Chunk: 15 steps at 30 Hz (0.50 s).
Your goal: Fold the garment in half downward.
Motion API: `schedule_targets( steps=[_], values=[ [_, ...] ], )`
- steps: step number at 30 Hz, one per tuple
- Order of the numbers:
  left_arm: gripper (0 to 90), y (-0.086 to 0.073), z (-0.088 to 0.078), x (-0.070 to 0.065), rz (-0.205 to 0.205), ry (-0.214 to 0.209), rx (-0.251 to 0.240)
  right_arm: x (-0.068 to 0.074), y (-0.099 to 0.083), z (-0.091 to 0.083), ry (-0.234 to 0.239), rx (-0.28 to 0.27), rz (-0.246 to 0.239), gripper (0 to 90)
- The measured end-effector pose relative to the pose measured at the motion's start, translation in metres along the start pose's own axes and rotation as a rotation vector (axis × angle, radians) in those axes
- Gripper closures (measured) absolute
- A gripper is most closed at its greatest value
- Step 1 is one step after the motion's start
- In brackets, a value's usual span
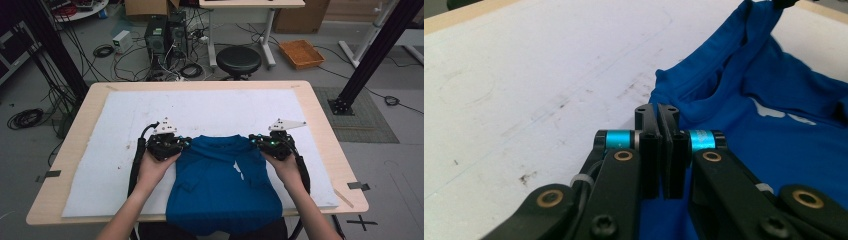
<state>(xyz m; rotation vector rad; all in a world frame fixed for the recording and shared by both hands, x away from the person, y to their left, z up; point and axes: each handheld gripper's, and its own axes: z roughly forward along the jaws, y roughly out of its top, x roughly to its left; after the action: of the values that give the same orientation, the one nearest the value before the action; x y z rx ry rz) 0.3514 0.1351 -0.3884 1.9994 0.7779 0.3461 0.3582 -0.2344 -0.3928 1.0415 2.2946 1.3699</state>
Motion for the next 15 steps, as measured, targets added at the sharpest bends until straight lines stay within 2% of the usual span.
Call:
schedule_targets(
  steps=[4,15],
  values=[
    [87.8,-0.001,-0.007,-0.01,0.028,-0.011,-0.005,0.005,-0.005,-0.011,0.017,-0.009,-0.001,88.4],
    [87.8,-0.02,-0.031,-0.045,0.105,-0.063,0.018,0.041,-0.032,-0.045,0.037,0.012,-0.087,88.3]
  ],
)
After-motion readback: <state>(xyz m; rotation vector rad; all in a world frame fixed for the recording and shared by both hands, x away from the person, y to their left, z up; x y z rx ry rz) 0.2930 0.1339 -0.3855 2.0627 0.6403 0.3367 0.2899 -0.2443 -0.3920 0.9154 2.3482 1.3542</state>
